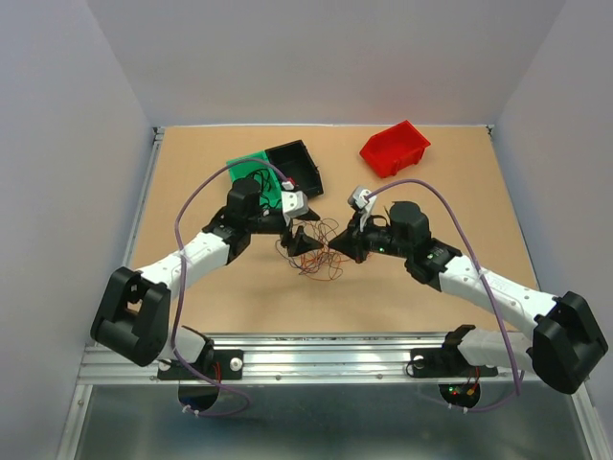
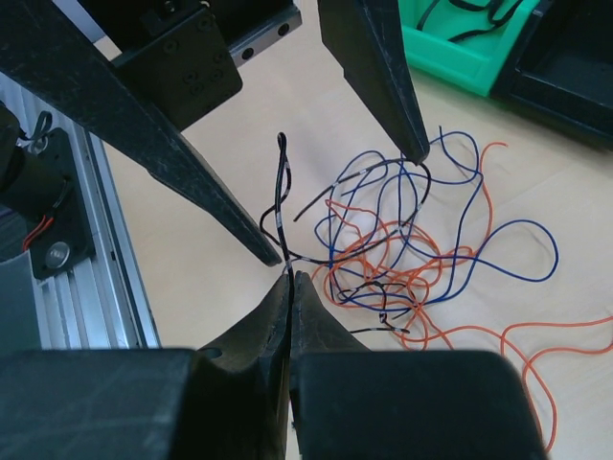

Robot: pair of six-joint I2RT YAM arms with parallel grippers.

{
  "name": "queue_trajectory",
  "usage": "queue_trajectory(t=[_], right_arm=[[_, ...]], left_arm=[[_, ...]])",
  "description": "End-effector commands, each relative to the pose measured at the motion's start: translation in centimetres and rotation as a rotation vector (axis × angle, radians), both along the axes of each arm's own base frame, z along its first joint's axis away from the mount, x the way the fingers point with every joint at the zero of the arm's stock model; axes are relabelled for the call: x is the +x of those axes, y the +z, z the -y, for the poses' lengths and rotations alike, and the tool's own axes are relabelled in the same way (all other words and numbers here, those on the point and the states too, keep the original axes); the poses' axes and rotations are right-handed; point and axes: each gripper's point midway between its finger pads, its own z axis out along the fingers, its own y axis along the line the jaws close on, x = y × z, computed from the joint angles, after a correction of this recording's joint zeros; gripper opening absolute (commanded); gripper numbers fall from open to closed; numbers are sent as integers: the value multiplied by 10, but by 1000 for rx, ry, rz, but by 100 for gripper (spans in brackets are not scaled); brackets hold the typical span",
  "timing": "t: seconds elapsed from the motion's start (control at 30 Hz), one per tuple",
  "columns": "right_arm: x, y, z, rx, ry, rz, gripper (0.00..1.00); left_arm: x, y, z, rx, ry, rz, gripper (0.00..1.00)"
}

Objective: Untangle the cables

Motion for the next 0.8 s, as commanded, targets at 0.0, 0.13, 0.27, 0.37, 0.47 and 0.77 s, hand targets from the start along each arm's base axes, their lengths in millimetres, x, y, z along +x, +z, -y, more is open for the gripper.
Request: queue_trajectory(t=[0.0, 0.13, 0.27, 0.37, 0.47, 0.77], right_arm=[[5, 34, -9, 71, 11, 103, 1], [5, 35, -10, 82, 16, 113, 1], [8, 38, -12, 101, 10, 126, 0], [9, 43, -15, 126, 16, 142, 1], [9, 48, -18, 154, 23, 149, 1], [12, 49, -19, 159, 15, 153, 1]], left_arm=[[9, 19, 6, -17, 0, 54, 82], [7, 18, 8, -17, -23, 43, 63], [-3, 19, 10, -24, -83, 36, 41], [-11, 18, 12, -20, -127, 33, 36], [-13, 14, 13, -9, -140, 38, 35], [-29, 14, 9, -14, -207, 69, 78]])
